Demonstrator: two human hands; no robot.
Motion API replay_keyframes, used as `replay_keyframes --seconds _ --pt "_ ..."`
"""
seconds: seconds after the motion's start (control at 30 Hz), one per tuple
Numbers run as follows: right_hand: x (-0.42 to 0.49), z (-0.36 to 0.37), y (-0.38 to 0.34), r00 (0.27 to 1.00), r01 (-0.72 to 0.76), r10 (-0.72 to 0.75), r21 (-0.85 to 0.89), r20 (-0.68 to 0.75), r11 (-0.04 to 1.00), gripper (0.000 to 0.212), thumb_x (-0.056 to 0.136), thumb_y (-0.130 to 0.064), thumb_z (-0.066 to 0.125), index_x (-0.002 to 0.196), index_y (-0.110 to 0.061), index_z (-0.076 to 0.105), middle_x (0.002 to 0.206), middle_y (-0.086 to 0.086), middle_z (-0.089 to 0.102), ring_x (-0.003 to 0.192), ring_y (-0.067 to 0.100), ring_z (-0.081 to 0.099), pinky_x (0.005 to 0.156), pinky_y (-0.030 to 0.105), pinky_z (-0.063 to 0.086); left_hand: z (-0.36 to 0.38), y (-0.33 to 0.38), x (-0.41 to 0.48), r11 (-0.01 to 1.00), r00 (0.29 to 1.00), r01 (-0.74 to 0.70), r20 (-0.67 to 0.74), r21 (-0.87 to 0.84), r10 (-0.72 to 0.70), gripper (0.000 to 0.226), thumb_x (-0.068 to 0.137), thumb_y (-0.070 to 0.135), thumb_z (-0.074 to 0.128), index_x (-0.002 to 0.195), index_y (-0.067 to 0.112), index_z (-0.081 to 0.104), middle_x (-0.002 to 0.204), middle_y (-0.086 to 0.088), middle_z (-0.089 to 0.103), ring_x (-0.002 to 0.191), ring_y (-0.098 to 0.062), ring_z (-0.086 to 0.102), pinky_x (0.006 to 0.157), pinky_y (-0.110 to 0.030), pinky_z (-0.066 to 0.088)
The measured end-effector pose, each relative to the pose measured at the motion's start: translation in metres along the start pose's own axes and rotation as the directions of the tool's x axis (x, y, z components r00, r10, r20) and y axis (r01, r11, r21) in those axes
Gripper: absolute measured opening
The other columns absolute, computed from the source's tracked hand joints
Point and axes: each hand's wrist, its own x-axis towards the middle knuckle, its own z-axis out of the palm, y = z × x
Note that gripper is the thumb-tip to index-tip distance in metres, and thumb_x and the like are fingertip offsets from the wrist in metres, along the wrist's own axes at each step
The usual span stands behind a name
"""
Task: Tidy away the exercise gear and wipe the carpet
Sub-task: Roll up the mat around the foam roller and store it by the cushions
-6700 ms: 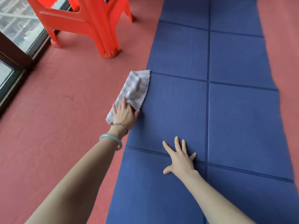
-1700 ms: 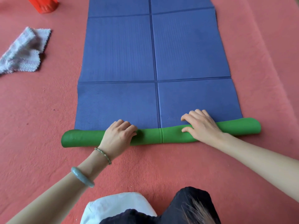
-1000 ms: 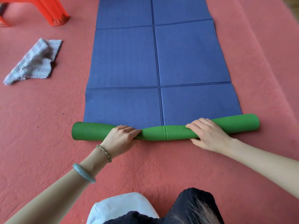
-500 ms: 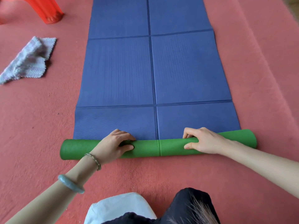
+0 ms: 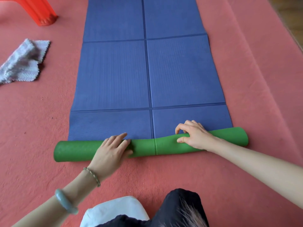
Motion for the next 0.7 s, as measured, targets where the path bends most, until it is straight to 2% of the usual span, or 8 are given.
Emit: replay_keyframes --seconds 0.07,0.13,0.23,0.33,0.43,0.5,0.6,0.7 --pt "0.002 -0.003 0.000 1.000 -0.009 0.009 0.037 0.018 0.999 0.021 0.084 -0.038 0.066 0.102 -0.028 0.060 0.089 -0.004 0.043 0.088 0.014 0.037 0.084 0.029 0.030 0.008 0.010 -0.012 0.996 1.000 0.023 -0.022 0.085 -0.021 0.071 0.081 0.064 0.043 0.115 0.004 0.060 0.122 -0.016 0.059 0.103 -0.032 0.051 0.091 -0.042 0.040" --pt "0.004 -0.005 0.001 1.000 -0.029 0.028 0.073 0.005 0.997 0.020 0.082 -0.036 0.068 0.100 -0.027 0.064 0.089 -0.003 0.044 0.090 0.015 0.041 0.081 0.027 0.030 0.016 0.013 -0.015 0.986 1.000 0.007 -0.025 0.168 -0.003 0.077 0.078 0.063 0.043 0.121 -0.001 0.055 0.118 -0.017 0.059 0.105 -0.033 0.051 0.096 -0.044 0.036" --pt "-0.004 0.001 -0.002 0.983 0.023 0.001 0.128 -0.185 0.991 0.017 0.082 -0.029 0.069 0.096 -0.019 0.068 0.083 -0.002 0.046 0.086 0.016 0.044 0.086 0.033 0.037 0.018 0.007 0.000 0.976 0.998 -0.002 -0.065 0.216 0.017 0.056 0.086 0.049 0.041 0.112 0.002 0.057 0.104 -0.014 0.063 0.088 -0.031 0.061 0.086 -0.040 0.039" --pt "-0.019 0.014 -0.003 0.883 0.189 -0.196 -0.059 -0.427 0.980 0.036 0.082 -0.044 0.060 0.098 -0.013 0.069 0.087 0.001 0.056 0.085 0.016 0.046 0.083 0.034 0.040 0.010 -0.001 0.015 0.985 1.000 0.023 -0.024 0.173 -0.019 0.051 0.087 0.054 0.040 0.094 0.009 0.063 0.082 -0.005 0.060 0.073 -0.027 0.059 0.068 -0.037 0.044" --pt "-0.028 0.022 0.006 0.916 0.174 -0.300 -0.407 -0.268 0.897 0.081 0.064 -0.058 0.070 0.126 -0.008 0.056 0.114 0.011 0.058 0.107 0.025 0.045 0.096 0.042 0.039 0.001 -0.011 0.029 0.995 0.997 0.069 0.026 0.077 -0.072 0.054 0.082 0.063 0.037 0.084 0.013 0.060 0.072 -0.002 0.057 0.068 -0.026 0.059 0.058 -0.035 0.049" --pt "-0.024 0.024 0.011 0.952 0.145 -0.272 -0.572 -0.142 0.807 0.106 0.050 -0.056 0.081 0.136 -0.006 0.043 0.123 0.015 0.055 0.114 0.031 0.047 0.101 0.046 0.033 -0.002 -0.017 0.037 0.997 0.995 0.082 0.053 0.011 -0.082 0.061 0.078 0.069 0.035 0.089 0.014 0.059 0.076 -0.002 0.061 0.072 -0.026 0.062 0.059 -0.034 0.050" --pt "-0.012 0.020 0.007 0.955 0.093 -0.245 -0.614 -0.168 0.784 0.110 0.044 -0.050 0.087 0.132 -0.007 0.038 0.115 0.014 0.058 0.101 0.032 0.056 0.089 0.043 0.039 -0.004 -0.022 0.042 0.999 0.998 0.052 0.029 -0.008 -0.052 0.070 0.079 0.074 0.029 0.101 0.012 0.053 0.084 -0.001 0.063 0.078 -0.026 0.061 0.067 -0.035 0.047" --pt "-0.003 0.017 0.004 0.945 0.073 -0.255 -0.628 -0.205 0.775 0.100 0.042 -0.043 0.089 0.123 -0.009 0.041 0.105 0.013 0.060 0.087 0.030 0.058 0.071 0.041 0.047 -0.001 -0.015 0.033 0.990 0.995 0.004 -0.097 0.138 0.010 0.059 0.087 0.061 0.035 0.106 0.009 0.056 0.101 -0.009 0.062 0.085 -0.028 0.056 0.080 -0.037 0.038"
